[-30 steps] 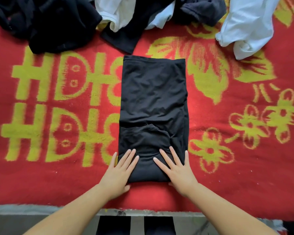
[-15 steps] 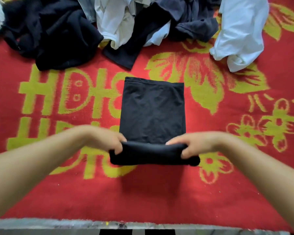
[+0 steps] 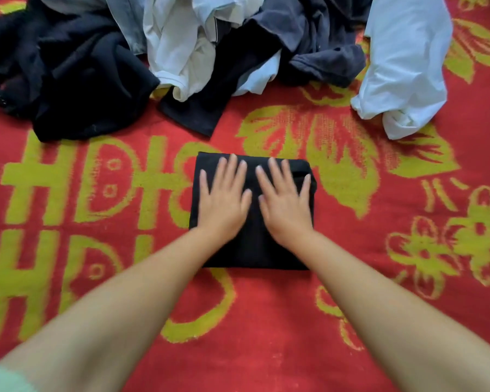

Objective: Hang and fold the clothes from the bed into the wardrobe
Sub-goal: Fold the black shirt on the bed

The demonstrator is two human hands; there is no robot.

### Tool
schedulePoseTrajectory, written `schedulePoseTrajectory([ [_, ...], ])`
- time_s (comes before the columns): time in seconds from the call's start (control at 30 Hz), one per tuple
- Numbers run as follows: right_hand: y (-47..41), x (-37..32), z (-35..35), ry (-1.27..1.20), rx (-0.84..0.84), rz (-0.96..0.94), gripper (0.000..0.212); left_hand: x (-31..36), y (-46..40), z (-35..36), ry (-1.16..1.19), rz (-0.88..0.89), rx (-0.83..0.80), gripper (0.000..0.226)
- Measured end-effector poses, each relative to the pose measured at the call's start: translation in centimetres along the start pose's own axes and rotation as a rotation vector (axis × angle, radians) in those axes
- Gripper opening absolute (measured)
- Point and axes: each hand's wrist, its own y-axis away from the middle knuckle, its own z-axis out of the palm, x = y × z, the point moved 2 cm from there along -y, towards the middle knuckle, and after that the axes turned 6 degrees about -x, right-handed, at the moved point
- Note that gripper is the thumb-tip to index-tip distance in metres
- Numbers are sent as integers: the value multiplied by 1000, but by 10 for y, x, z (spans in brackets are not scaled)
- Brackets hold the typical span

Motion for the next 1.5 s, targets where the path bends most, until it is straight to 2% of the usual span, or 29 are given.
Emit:
schedulePoseTrajectory([
  [0.07, -10, -2, 19, 42, -58, 5, 55, 2, -6, 22, -80, -7, -67, 59],
  [0.2, -40, 32, 27, 73, -18, 67, 57, -34, -35, 29, -66, -79, -16, 59],
  [0.33, -28, 82, 31, -59, -87, 281, 57, -69, -35, 30, -15, -249, -69, 58],
  [0.4, -17, 89, 24, -64, -90, 322, 57, -76, -31, 19, -28, -317, -63, 60],
  [0.43, -15, 83, 19, -71, -53, 300, 57, -73, -28, 13, -33, -286, -36, 61],
  [0.5, -13, 53, 11, -102, 45, 190, 57, -51, -19, 3, -44, -107, 28, 62],
  [0.57, -6, 13, 18, -72, 64, 77, 59, -18, 2, 9, -81, 68, 49, 59],
  [0.6, 1, -4, 30, -29, 45, 49, 60, -5, 15, 19, -109, 94, 40, 58],
  [0.67, 15, -22, 54, 42, -13, 85, 62, 5, 39, 37, -95, 13, -21, 59],
  [0.73, 22, -15, 64, 67, 13, 85, 59, -5, 53, 49, -107, -25, -25, 58],
  [0.83, 32, 19, 66, 61, -17, 54, 55, -34, 63, 57, -176, -9, -65, 57],
  [0.93, 54, 62, 64, 54, -111, 161, 57, -69, 71, 54, -115, -98, -122, 58],
  [1.0, 63, 70, 53, 62, -105, 154, 59, -80, 72, 42, -131, -75, -99, 60],
  [1.07, 74, 58, 40, 61, -68, -1, 68, -75, 78, 31, -198, 84, -61, 69],
  [1.13, 86, 35, 41, 131, -86, -247, 86, -62, 88, 34, -279, 360, -46, 75],
  [1.2, 92, 16, 52, 219, -165, -301, 100, -46, 97, 44, -332, 475, -104, 81],
  [1.27, 85, 6, 62, 196, -170, -178, 104, -35, 96, 52, -334, 419, -84, 77],
  [1.37, 64, 1, 66, 145, -147, -61, 100, -25, 77, 50, -338, 328, -31, 69],
  [1.5, 40, 3, 47, 68, -253, 37, 85, -28, 52, 41, -355, 156, -234, 85],
])
